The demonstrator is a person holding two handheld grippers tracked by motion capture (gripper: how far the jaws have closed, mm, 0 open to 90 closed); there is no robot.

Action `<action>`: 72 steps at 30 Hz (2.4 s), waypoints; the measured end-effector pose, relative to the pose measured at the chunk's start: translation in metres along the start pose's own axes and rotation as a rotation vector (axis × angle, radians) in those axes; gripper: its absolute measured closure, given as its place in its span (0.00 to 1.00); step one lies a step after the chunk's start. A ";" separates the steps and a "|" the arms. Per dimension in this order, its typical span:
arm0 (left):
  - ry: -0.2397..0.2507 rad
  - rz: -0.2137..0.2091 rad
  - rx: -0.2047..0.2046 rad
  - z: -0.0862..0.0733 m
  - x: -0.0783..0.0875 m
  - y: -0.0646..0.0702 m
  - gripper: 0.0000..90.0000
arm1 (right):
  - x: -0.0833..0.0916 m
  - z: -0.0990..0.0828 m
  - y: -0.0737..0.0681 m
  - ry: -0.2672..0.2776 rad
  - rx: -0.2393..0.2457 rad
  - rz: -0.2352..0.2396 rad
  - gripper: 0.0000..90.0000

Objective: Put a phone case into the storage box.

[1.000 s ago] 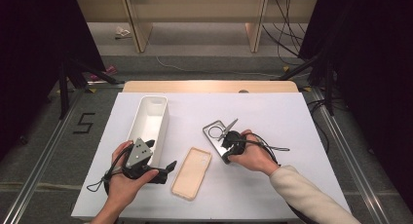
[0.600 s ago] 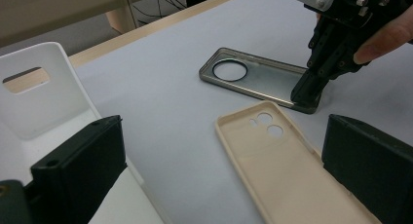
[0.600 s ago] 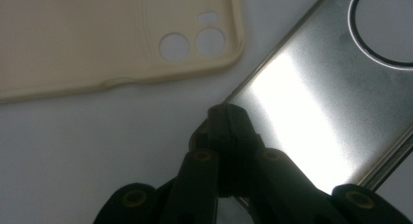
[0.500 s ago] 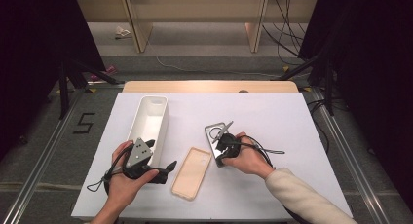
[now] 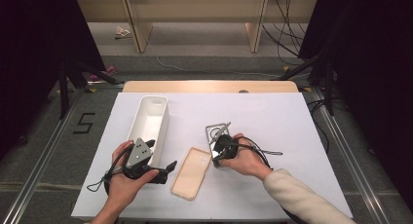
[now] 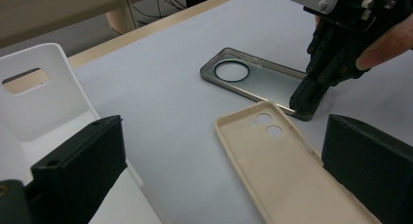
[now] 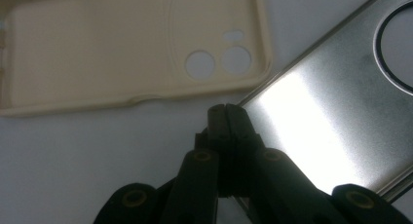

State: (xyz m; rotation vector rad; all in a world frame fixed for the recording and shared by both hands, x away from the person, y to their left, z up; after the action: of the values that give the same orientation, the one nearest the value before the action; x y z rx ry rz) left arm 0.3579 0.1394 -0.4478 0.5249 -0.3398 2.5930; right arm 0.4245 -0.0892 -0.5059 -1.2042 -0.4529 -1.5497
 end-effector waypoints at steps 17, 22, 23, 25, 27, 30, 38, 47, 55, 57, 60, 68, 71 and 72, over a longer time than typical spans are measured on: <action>0.001 0.000 0.002 0.000 0.000 0.000 0.02 | 0.029 0.001 0.009 -0.082 0.205 -0.091 0.72; 0.000 0.000 0.002 0.000 0.000 0.000 0.02 | 0.036 -0.004 0.008 -0.225 0.399 -0.132 0.63; 0.000 0.000 0.001 0.000 0.000 0.000 0.02 | 0.036 -0.005 0.008 -0.245 0.424 -0.134 0.62; 0.001 0.001 0.001 0.000 0.000 0.000 0.02 | 0.034 -0.007 0.004 -0.290 0.467 -0.129 0.62; 0.001 0.000 0.002 0.000 0.000 0.000 0.02 | 0.030 -0.008 0.000 -0.334 0.507 -0.133 0.62; 0.001 0.000 0.002 0.000 0.000 0.000 0.02 | 0.025 -0.009 -0.003 -0.386 0.569 -0.151 0.62; 0.001 0.000 0.001 0.000 0.000 0.000 0.02 | 0.016 -0.009 -0.007 -0.417 0.600 -0.206 0.60; 0.002 0.001 0.000 0.000 0.000 0.000 0.02 | 0.012 -0.010 -0.009 -0.440 0.590 -0.211 0.57; 0.001 0.001 -0.001 0.000 0.000 0.000 0.02 | 0.011 -0.009 -0.010 -0.457 0.595 -0.227 0.55; 0.003 0.001 0.000 0.000 0.000 0.000 0.02 | 0.011 -0.009 -0.010 -0.457 0.596 -0.230 0.55; 0.001 0.001 -0.001 0.000 0.000 0.000 0.02 | 0.011 -0.008 -0.011 -0.457 0.592 -0.237 0.55; 0.003 0.002 0.000 0.000 0.000 0.000 0.02 | 0.009 -0.008 -0.011 -0.464 0.595 -0.245 0.56; 0.003 0.002 0.000 0.000 0.000 0.000 0.02 | 0.009 -0.007 -0.011 -0.473 0.598 -0.248 0.56; 0.003 0.002 0.000 0.000 0.000 0.000 0.02 | 0.009 -0.007 -0.011 -0.464 0.601 -0.248 0.56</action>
State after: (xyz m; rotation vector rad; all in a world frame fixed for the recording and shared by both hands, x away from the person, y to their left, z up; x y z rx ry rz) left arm 0.3576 0.1396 -0.4476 0.5205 -0.3397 2.5954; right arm 0.4120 -0.0954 -0.4982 -1.0393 -1.3126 -1.1851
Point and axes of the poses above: each handheld gripper's, and its own axes: x roughly backward along the jaws, z roughly out of its top, y roughly to its right, the point moved 5 cm from there along -x, roughly forward along the jaws, and after that the axes turned 13 degrees about z, right-handed, at the moved point
